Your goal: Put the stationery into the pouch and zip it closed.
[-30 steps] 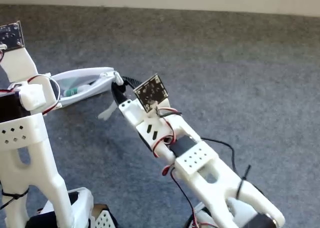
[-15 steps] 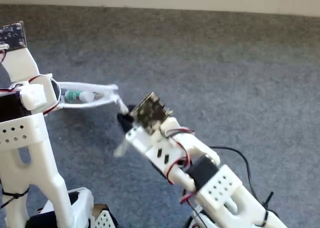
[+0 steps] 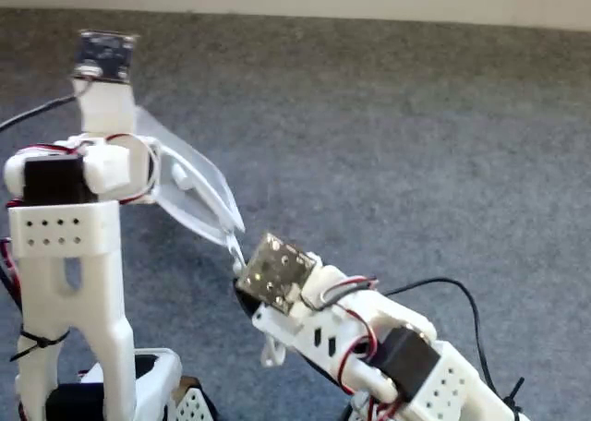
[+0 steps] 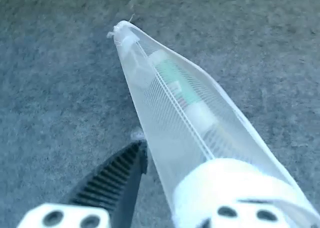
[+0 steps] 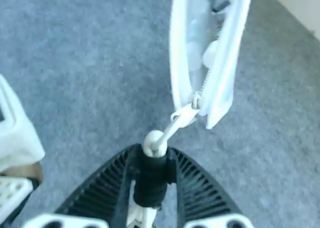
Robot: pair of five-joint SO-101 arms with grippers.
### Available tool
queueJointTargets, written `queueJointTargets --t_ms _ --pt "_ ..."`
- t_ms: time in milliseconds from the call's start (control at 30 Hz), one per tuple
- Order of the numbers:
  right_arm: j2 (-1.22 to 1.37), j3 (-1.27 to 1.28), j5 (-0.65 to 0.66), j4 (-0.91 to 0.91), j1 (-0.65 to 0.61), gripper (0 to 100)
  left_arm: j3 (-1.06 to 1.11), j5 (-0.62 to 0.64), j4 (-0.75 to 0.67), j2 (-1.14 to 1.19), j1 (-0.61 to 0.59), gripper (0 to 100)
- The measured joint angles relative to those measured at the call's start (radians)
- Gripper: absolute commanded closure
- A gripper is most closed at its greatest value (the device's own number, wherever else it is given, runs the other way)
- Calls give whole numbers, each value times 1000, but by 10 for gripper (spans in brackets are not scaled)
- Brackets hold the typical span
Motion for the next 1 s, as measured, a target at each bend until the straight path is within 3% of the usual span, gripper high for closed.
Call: queueJointTargets --t_ms 300,467,667,1000 --pt "-313 222 2 58 -5 994 -98 -141 43 0 250 816" --pt "-511 353 2 69 -2 994 -135 -187 48 0 404 755" --pt "-526 365 2 106 91 994 -135 -193 54 0 566 752" --pt "-528 365 5 107 110 994 -135 -193 54 0 677 755"
